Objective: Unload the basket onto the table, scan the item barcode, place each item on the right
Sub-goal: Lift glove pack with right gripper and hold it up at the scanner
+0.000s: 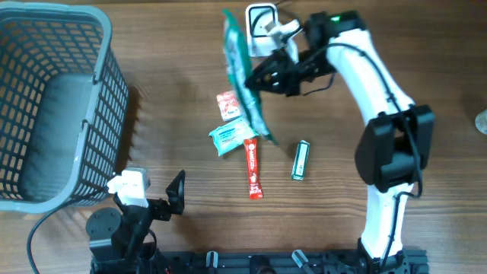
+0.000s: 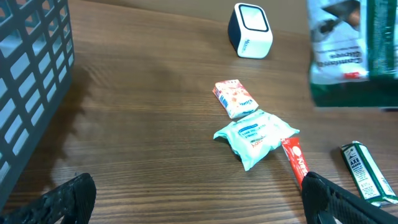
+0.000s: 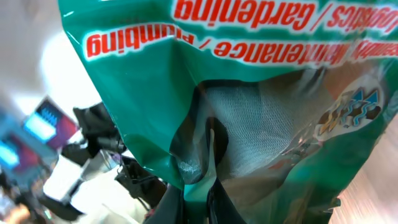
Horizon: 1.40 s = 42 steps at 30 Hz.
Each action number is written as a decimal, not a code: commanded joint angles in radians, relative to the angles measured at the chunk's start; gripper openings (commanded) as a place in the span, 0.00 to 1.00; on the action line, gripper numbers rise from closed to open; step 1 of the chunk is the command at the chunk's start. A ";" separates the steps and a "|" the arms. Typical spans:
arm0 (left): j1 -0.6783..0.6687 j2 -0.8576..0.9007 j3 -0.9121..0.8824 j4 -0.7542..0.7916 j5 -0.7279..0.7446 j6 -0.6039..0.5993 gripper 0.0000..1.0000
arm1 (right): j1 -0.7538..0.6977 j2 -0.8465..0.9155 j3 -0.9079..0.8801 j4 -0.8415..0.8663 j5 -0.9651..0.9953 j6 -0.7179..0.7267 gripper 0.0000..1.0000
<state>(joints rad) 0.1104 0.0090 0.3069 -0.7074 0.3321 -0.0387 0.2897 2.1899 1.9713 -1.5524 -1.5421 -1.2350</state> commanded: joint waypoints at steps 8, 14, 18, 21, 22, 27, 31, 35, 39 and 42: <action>0.005 -0.002 -0.008 0.002 0.016 0.016 1.00 | 0.119 0.002 0.003 0.106 -0.075 -0.194 0.05; 0.005 -0.002 -0.008 0.002 0.016 0.016 1.00 | 0.113 0.002 0.003 0.104 0.027 0.323 0.05; 0.005 -0.002 -0.008 0.003 0.016 0.016 1.00 | 0.101 0.002 0.003 0.074 0.202 0.982 0.04; 0.005 -0.002 -0.008 0.003 0.016 0.016 1.00 | 0.100 0.002 0.003 -0.014 0.380 1.172 0.04; 0.005 -0.002 -0.008 0.003 0.016 0.016 1.00 | 0.100 0.002 0.000 -0.040 0.388 1.262 0.04; 0.005 -0.002 -0.008 0.003 0.016 0.016 1.00 | 0.085 0.002 -0.034 -0.057 0.261 1.367 0.04; 0.005 -0.002 -0.008 0.003 0.016 0.016 1.00 | 0.085 0.002 -0.055 -0.056 0.268 1.390 0.04; 0.005 -0.002 -0.008 0.003 0.016 0.016 1.00 | 0.085 0.002 -0.055 -0.058 0.286 1.281 0.04; 0.005 -0.002 -0.008 0.003 0.016 0.016 1.00 | 0.082 0.002 -0.055 -0.058 0.144 1.331 0.04; 0.005 -0.002 -0.008 0.003 0.016 0.016 1.00 | 0.079 0.002 -0.055 -0.056 0.172 1.365 0.04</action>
<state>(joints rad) 0.1104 0.0090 0.3069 -0.7074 0.3321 -0.0383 0.3759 2.1899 1.9224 -1.6085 -1.3254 0.1017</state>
